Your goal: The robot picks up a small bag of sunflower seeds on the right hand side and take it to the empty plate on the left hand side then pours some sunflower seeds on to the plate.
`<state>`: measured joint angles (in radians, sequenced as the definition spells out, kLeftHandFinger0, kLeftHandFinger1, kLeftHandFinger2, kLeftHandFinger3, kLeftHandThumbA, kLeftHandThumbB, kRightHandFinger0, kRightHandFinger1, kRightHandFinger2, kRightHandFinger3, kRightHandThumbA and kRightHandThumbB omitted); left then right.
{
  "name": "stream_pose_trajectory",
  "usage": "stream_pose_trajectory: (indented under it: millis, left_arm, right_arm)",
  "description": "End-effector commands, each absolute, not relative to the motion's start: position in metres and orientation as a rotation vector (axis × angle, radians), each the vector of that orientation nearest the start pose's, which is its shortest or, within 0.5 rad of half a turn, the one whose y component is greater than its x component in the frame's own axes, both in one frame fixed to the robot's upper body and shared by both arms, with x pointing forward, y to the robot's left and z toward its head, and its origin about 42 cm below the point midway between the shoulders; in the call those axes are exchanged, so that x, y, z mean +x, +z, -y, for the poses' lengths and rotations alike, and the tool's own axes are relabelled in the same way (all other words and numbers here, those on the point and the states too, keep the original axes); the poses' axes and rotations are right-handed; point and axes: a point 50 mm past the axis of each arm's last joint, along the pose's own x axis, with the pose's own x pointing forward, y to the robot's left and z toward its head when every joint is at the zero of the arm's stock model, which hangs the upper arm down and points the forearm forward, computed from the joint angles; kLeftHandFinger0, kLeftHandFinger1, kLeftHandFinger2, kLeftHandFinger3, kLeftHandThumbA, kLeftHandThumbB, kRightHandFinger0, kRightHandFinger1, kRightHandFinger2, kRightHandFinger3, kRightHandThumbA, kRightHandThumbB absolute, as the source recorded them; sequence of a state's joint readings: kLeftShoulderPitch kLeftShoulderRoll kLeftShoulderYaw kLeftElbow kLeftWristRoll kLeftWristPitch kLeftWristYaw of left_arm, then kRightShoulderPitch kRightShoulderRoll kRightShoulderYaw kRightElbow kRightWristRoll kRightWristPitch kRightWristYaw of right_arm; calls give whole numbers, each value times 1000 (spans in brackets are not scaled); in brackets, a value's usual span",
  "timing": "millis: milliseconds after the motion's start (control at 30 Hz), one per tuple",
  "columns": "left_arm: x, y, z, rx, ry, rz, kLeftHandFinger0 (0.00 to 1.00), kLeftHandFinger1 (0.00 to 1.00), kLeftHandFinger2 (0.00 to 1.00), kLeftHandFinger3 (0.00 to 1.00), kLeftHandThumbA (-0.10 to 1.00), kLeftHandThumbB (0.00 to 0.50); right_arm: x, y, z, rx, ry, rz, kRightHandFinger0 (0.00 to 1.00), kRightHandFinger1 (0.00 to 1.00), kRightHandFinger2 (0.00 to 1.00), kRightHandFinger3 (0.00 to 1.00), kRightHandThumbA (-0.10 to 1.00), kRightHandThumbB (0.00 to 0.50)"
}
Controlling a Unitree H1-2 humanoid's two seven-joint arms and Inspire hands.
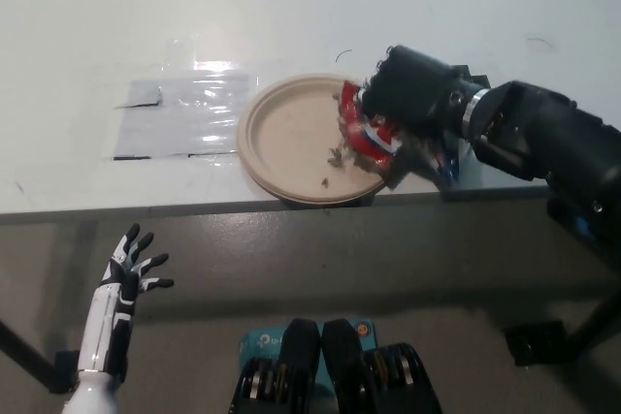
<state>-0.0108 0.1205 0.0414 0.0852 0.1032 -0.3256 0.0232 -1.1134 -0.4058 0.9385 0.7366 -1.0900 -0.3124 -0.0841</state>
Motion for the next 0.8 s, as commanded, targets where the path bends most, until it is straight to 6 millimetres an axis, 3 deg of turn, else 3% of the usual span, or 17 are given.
stream_pose_trajectory:
  millis: [0,67,100,167,233,267,300,367,433,533,600,767]
  left_arm:
    - [286,111,-260,240,4,291,643,800,942,1000,1000,18]
    - [286,112,-260,247,7,297,635,786,927,1000,1000,0]
    - [287,112,-261,250,5,300,632,782,922,1000,1000,6]
    - [287,112,-261,248,2,301,629,778,919,1000,1000,6]
    - [286,111,-261,249,2,299,622,768,914,1000,1000,11]
    - [286,112,-261,250,1,300,610,756,907,1000,1000,6]
    - [286,112,-261,246,1,302,601,748,902,1000,1000,1]
    - [286,111,-261,243,3,303,595,746,900,1000,1000,0]
    - [284,110,-261,236,7,300,592,745,898,1000,1000,2]
    - [282,108,-262,236,11,292,581,736,888,1000,1000,6]
    - [281,107,-262,231,13,291,568,719,870,1000,1000,1]
    - [278,106,-262,229,18,291,546,686,837,1000,1000,6]
  right_arm:
    - [542,313,148,-2203,523,977,0,0,246,178,304,9]
    - [545,314,150,-2202,529,963,0,0,228,127,283,0]
    - [546,313,151,-2195,530,939,0,0,232,267,238,0]
    - [548,315,153,-2170,522,912,0,0,229,386,196,0]
    - [555,319,159,-2125,497,863,0,0,209,448,289,0]
    - [559,322,162,-2106,481,821,0,3,218,410,325,0]
    - [562,325,167,-2053,431,791,0,0,207,259,339,0]
    - [565,330,174,-2002,357,759,0,16,293,119,329,0]
    - [571,336,185,-1946,296,739,0,35,347,88,262,0]
    - [575,337,198,-1896,248,746,0,52,434,141,164,0]
    - [578,340,207,-1887,236,731,0,122,510,228,183,0]
    - [581,342,219,-1929,183,727,0,129,512,300,259,0]
